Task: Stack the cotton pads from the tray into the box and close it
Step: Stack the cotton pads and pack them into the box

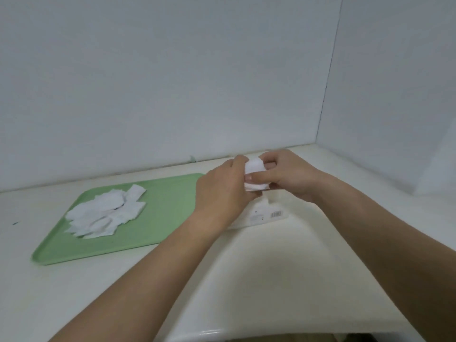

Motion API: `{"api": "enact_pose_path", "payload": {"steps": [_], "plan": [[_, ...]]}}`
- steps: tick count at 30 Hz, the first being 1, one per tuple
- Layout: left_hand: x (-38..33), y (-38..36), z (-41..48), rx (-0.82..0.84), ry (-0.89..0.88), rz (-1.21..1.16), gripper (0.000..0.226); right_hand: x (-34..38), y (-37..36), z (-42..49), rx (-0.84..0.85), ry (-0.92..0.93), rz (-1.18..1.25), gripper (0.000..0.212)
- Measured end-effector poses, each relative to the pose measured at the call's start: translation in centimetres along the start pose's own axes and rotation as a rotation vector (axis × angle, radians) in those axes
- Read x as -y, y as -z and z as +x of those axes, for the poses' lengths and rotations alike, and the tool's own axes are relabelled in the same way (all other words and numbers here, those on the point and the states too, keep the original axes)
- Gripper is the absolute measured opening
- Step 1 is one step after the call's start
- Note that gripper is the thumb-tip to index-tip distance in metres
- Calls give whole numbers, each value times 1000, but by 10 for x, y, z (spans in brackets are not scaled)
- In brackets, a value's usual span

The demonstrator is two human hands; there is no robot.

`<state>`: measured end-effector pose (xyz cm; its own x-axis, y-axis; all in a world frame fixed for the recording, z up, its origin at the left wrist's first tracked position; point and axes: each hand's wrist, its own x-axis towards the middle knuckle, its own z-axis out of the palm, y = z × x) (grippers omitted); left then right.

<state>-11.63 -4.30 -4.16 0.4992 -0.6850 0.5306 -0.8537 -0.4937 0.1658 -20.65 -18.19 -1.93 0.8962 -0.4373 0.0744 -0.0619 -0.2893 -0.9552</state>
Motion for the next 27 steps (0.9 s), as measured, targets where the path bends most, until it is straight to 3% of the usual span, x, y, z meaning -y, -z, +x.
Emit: {"api": "enact_pose_path", "payload": {"steps": [4,9,12,19,27], "plan": [[-7,-12,13,161,101,-204,83,1,43,9,14,15,-20,32],[4,-32,24,391,-65,-237,51,-4,78,24,121,-88,-192,32],[8,-41,26,477,-156,-157,49,-13,78,32,148,-119,-197,31],[16,-53,26,479,-131,-220,38,-49,75,43,259,-82,-180,33],[23,-54,25,472,-125,-243,37,-37,61,43,334,-15,-720,33]]}}
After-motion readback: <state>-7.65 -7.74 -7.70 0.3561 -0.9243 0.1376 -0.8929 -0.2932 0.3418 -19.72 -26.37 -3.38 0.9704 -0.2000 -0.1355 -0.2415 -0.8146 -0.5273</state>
